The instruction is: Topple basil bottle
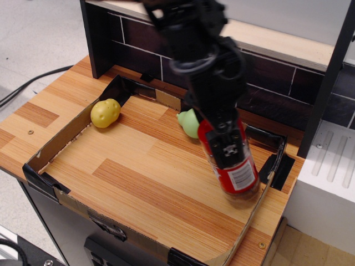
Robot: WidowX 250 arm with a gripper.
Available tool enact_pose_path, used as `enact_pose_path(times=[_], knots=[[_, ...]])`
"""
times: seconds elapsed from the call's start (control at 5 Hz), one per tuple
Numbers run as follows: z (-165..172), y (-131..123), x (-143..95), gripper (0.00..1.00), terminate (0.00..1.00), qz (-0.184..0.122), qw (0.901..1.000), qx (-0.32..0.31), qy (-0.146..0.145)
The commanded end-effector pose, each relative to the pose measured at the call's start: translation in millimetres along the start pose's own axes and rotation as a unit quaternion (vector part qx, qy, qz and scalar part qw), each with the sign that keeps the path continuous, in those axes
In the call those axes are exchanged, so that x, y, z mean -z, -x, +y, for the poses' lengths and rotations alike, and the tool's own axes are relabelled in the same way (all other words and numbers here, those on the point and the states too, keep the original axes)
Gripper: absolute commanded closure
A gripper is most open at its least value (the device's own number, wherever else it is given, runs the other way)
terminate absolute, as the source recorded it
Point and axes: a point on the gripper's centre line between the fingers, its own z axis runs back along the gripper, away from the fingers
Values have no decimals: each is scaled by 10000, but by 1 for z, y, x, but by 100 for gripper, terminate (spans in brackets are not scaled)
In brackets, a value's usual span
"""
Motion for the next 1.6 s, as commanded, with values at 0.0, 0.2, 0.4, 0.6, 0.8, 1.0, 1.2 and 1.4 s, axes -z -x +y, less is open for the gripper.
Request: enact_pose_path(times=[0.0,0.2,0.4,0.6,0.8,1.0,1.2,1.4], knots=[[-2,-1,-7,100,0,-587,9976,183,-302],[-2,-2,4,100,0,-658,9968,229,-395],[2,5,11,100,0,-452,9977,220,-451],[5,13,14,100,0,-311,9984,139,-459],[6,25,15,100,0,13,9989,129,-453],[10,44,21,100,0,345,9978,88,-554],[11,59,30,100,0,680,9961,79,-564],[8,62,40,100,0,963,9940,37,-516]])
